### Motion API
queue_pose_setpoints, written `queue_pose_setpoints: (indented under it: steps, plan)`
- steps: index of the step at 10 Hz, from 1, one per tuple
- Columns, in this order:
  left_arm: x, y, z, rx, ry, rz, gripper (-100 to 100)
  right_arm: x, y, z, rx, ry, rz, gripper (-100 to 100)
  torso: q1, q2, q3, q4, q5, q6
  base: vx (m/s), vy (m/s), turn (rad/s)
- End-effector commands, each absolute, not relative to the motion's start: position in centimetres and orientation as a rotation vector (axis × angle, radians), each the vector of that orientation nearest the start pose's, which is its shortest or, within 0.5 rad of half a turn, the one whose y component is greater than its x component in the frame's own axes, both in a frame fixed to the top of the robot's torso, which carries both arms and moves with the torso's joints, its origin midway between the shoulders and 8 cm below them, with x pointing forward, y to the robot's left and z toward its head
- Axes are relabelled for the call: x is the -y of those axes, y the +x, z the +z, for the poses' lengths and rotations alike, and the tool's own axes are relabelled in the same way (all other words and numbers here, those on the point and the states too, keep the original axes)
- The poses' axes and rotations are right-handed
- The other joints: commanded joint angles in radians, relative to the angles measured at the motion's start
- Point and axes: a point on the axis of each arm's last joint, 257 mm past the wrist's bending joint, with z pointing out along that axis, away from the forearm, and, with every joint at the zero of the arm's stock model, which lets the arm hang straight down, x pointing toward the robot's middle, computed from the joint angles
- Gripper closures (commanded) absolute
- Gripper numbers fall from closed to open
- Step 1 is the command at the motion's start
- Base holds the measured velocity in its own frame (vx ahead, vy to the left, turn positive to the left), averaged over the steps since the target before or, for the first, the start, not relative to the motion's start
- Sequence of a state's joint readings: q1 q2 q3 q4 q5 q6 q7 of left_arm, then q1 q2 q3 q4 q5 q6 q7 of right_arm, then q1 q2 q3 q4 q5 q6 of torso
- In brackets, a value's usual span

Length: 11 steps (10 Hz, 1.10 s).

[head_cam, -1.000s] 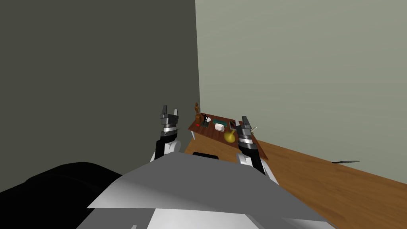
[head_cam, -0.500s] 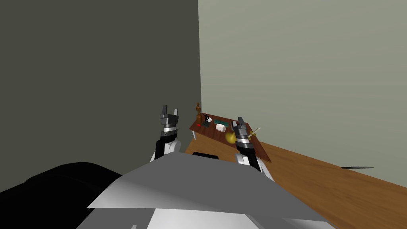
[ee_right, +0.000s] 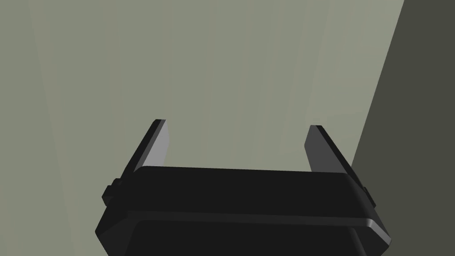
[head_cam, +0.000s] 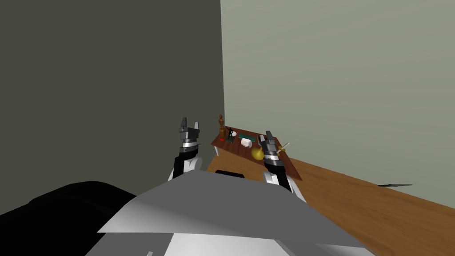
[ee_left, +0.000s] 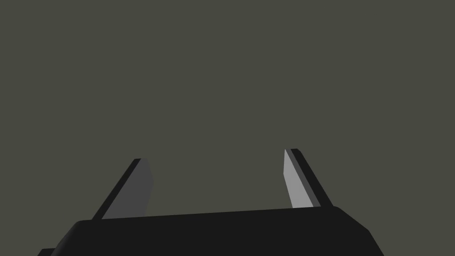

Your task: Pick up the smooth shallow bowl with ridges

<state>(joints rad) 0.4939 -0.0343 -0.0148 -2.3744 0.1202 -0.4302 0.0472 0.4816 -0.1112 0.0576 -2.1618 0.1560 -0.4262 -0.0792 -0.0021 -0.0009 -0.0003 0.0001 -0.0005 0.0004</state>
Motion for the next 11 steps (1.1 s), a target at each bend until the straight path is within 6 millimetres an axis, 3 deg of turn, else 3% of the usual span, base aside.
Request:
queue_pose_setpoints:
  steps: [1, 6, 11]
  plan:
    - [-28.9, 33.4, 5.4, -0.475, -0.745, -1.450, 0, 24.0, 38.1, -4.5, -0.905, 0.656, 1.286, -100, 0.000, 0.000, 0.000, 0.000, 0.000, 0.000, 0.003, 0.017, 0.047]
    - [-28.9, 33.4, 5.5, -0.475, -0.745, -1.450, 0, 24.6, 40.2, -8.6, -1.037, 0.702, 1.166, -100, 0.000, -0.001, -0.001, 0.000, 0.000, 0.000, 0.013, -0.003, 0.175]
    - [-28.9, 33.4, 5.4, -0.475, -0.745, -1.450, 0, 24.9, 40.7, -10.1, -1.080, 0.716, 1.125, -100, 0.000, -0.001, 0.000, 0.000, 0.000, 0.000, 0.006, -0.011, 0.064]
